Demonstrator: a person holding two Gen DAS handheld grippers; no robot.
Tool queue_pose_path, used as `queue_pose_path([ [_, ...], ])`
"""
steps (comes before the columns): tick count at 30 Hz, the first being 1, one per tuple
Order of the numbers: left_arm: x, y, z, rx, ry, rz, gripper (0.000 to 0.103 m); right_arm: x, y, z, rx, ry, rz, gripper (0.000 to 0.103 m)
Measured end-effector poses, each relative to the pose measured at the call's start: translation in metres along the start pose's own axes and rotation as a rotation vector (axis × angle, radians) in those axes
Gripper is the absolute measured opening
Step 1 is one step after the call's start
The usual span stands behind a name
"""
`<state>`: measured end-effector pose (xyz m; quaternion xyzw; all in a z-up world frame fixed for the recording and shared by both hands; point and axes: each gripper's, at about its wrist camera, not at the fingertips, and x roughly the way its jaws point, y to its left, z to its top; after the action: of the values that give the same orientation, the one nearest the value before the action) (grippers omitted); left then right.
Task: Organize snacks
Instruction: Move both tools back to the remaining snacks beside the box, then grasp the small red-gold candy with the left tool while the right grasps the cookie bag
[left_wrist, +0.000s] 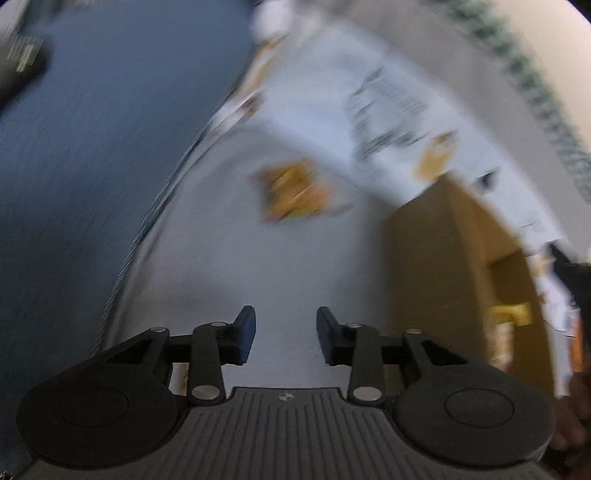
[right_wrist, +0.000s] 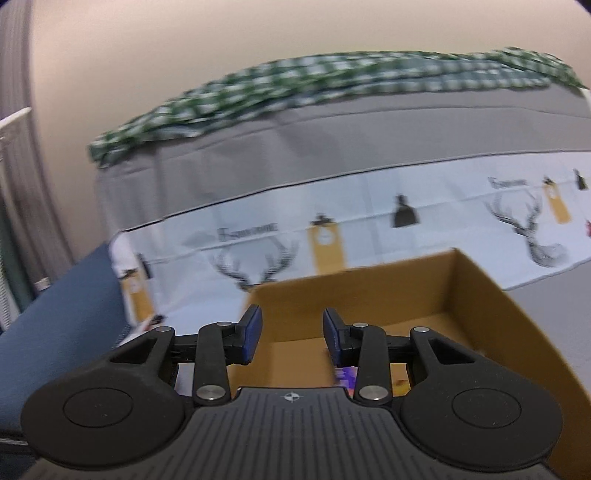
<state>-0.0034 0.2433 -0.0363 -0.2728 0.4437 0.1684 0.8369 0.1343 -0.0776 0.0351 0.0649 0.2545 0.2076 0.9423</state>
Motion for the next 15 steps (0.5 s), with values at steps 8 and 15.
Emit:
queue_pose_path([
  [8, 0.028, 0.011, -0.003, 0.086, 0.147, 0.201, 0.051, 0.005, 0.035, -0.009, -0.057, 0.046, 0.130, 0.038],
  [15, 0.031, 0.003, -0.009, 0.165, 0.124, 0.244, 0.018, 0.010, 0.053, -0.015, -0.085, 0.093, 0.180, 0.038],
])
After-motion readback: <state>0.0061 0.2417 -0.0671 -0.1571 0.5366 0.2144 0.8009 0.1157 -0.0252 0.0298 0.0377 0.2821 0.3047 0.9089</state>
